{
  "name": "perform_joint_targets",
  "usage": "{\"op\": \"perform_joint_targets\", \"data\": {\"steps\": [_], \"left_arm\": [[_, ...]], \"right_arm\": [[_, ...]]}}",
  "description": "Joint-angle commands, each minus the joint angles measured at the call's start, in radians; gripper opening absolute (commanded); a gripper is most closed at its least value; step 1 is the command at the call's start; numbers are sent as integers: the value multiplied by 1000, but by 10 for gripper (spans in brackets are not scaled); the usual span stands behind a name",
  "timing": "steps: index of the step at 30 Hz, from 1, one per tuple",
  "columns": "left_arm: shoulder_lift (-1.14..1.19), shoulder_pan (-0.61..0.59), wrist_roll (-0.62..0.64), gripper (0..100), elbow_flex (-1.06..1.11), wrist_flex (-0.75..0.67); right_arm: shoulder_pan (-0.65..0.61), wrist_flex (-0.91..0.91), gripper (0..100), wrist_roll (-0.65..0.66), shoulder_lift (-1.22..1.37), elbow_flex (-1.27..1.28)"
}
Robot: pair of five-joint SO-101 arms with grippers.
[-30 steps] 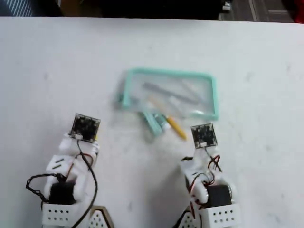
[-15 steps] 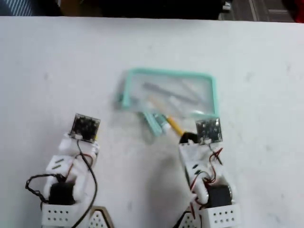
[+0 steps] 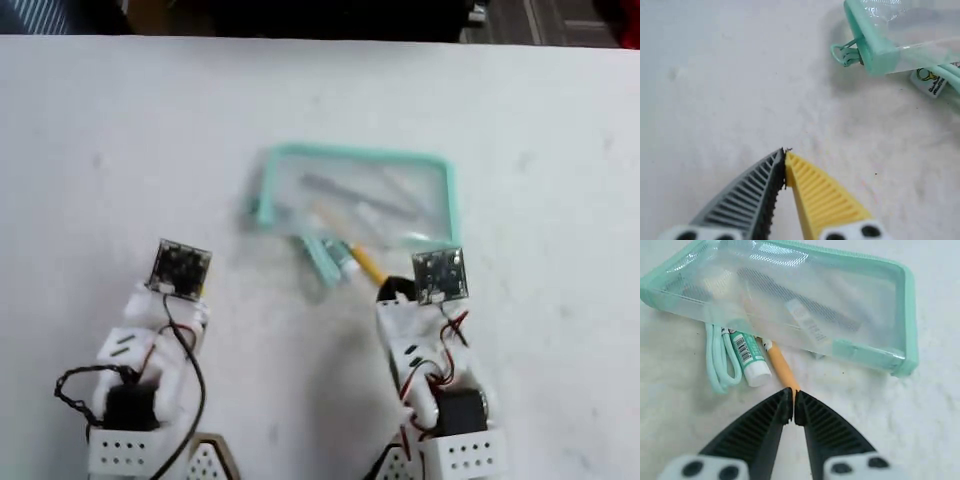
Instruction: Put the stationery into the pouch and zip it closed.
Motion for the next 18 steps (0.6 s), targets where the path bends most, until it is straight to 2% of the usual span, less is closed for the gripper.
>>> {"op": "perform_joint_targets", "data": {"steps": [1,18], "left_arm": [[-12,-10,-9,24,-8,2],[-12,-7,-9,24,-3,2]], "right_arm": [[-10,-13,18,0,-10,8],[-10,42,18,2,-10,8]]}}
